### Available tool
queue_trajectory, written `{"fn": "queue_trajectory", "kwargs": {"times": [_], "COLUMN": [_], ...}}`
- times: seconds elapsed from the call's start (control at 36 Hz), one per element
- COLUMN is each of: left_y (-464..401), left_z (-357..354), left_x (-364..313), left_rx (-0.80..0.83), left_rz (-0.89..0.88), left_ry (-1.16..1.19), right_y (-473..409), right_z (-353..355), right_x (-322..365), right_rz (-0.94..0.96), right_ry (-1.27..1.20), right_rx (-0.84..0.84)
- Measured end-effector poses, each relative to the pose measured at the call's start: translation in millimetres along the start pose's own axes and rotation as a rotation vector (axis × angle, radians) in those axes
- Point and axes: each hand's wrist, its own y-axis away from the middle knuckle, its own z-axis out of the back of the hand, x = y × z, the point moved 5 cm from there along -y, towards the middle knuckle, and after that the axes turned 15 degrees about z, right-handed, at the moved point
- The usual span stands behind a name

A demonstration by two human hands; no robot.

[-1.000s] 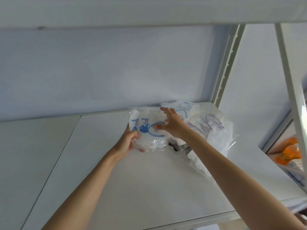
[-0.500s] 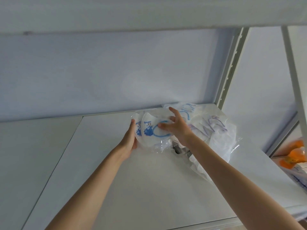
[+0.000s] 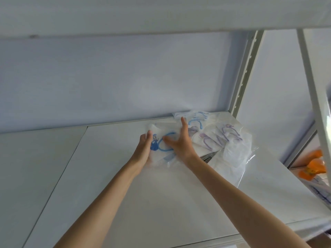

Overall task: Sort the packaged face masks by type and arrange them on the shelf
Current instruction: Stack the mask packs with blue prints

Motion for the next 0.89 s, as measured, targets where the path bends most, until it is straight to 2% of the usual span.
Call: {"fn": "queue_trajectory", "kwargs": {"times": [0.06,0.14,0.19,0.25,0.31,0.36,0.44,0.5,0.64,0.69,0.81,0.89], "left_y": [-1,-6,-9,-11,-12,-14,-17,-20,-22,-23,-24,-22], "left_z": [5,13,20,26,31,36,41,43,48,51,54,55], "left_x": [-1,0,1,3,4,3,2,3,3,3,5,7], "left_rx": [-0.125,-0.208,-0.266,-0.309,-0.336,-0.338,-0.364,-0.361,-0.353,-0.366,-0.372,-0.368], "left_rz": [-0.079,-0.103,-0.088,-0.063,-0.070,-0.084,-0.071,-0.051,-0.056,-0.062,-0.052,-0.050], "left_ry": [-0.052,-0.005,0.006,0.019,0.036,0.057,0.047,0.040,0.016,0.009,0.001,-0.009], "right_y": [-2,-11,-24,-43,-61,-76,-88,-90,-84,-79,-63,-49], "right_z": [-2,-5,4,30,58,77,82,78,67,67,68,69], "right_x": [3,3,4,9,9,-1,-20,-25,-25,-22,-1,17], "right_rz": [0.047,0.044,0.032,0.119,0.225,0.245,0.209,0.235,0.402,0.491,0.631,0.564], "right_ry": [0.062,0.085,0.131,0.408,0.837,1.186,1.469,1.520,1.618,1.616,1.405,1.300], "right_rx": [0.018,0.117,0.115,0.045,0.014,0.101,0.321,0.407,0.476,0.433,0.285,0.226]}}
